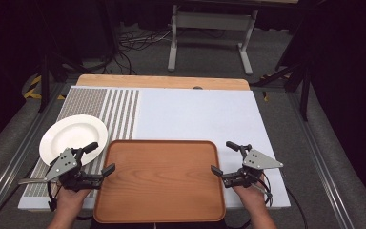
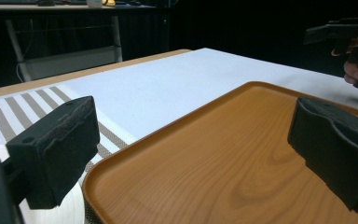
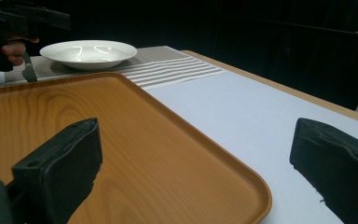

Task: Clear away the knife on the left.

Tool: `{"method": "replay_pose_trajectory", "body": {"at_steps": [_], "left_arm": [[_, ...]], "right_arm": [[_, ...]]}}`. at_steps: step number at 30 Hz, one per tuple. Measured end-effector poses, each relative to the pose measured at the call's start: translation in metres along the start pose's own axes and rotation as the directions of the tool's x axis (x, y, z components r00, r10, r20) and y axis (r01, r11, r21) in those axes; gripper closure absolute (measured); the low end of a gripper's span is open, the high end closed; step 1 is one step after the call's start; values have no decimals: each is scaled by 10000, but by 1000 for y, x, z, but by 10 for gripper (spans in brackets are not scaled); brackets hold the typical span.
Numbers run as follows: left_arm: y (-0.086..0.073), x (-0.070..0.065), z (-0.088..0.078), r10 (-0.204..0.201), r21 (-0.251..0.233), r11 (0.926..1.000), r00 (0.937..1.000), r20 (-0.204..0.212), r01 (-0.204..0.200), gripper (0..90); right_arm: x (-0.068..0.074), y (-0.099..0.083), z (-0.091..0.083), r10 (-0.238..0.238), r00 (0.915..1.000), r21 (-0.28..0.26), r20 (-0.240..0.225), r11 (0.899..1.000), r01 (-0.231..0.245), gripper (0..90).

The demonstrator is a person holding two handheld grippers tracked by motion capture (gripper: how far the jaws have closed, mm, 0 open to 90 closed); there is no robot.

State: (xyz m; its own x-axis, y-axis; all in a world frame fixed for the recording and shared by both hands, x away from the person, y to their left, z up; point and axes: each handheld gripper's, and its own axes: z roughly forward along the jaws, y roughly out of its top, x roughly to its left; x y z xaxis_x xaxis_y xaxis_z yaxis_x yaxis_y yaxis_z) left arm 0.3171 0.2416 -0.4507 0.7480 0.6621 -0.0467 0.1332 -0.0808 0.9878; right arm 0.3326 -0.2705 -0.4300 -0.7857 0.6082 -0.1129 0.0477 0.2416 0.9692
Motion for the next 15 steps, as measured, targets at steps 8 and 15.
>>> {"method": "replay_pose_trajectory", "body": {"at_steps": [8,15], "left_arm": [[2,1,-1,-86,-20,10000,9994,321,87,13],[7,-5,-1,697,460,9965,9975,-93,-692,5]], "right_arm": [[0,0,-1,-56,10000,-130,-57,9999,55,27],[0,0,0,-22,9998,-101,-187,9999,20,31]]}}
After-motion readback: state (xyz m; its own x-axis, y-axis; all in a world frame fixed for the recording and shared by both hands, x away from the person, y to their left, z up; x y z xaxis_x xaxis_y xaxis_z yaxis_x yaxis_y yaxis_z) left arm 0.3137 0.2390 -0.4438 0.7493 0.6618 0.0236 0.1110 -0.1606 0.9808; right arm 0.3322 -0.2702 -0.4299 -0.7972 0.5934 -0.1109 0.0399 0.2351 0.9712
